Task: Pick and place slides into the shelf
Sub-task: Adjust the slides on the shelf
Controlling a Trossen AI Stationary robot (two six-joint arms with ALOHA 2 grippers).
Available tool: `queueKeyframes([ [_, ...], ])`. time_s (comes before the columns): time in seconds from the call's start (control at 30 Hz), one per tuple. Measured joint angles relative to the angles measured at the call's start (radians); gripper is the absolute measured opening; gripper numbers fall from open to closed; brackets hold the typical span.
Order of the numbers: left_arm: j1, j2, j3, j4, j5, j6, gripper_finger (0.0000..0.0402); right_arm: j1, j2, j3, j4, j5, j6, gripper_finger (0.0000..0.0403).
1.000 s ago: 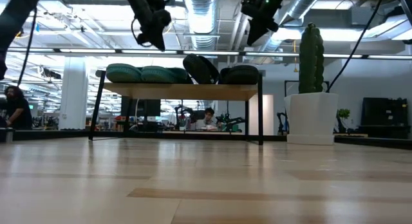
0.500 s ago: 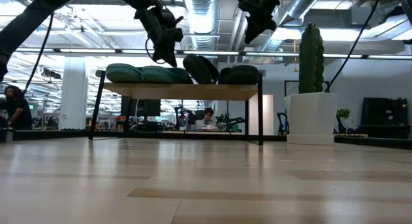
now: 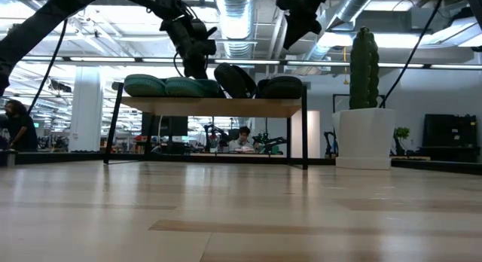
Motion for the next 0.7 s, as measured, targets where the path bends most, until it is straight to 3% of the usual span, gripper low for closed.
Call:
queueKeyframes([
  [0.1, -0.008, 0.0, 0.0, -0.029, 0.001, 0.034, 0.0, 0.007, 0.0, 0.0, 0.0, 0.0, 0.009, 0.0],
  [0.43, -0.026, -0.001, 0.0, -0.061, -0.146, 0.05, 0.0, 0.038, 0.0, 0.0, 0.0, 0.0, 0.027, 0.0],
  [0.7, -0.052, 0.031, -0.015, -0.088, -0.145, 0.09, 0.0, 0.072, 0.0, 0.0, -0.007, 0.0, 0.044, 0.0],
])
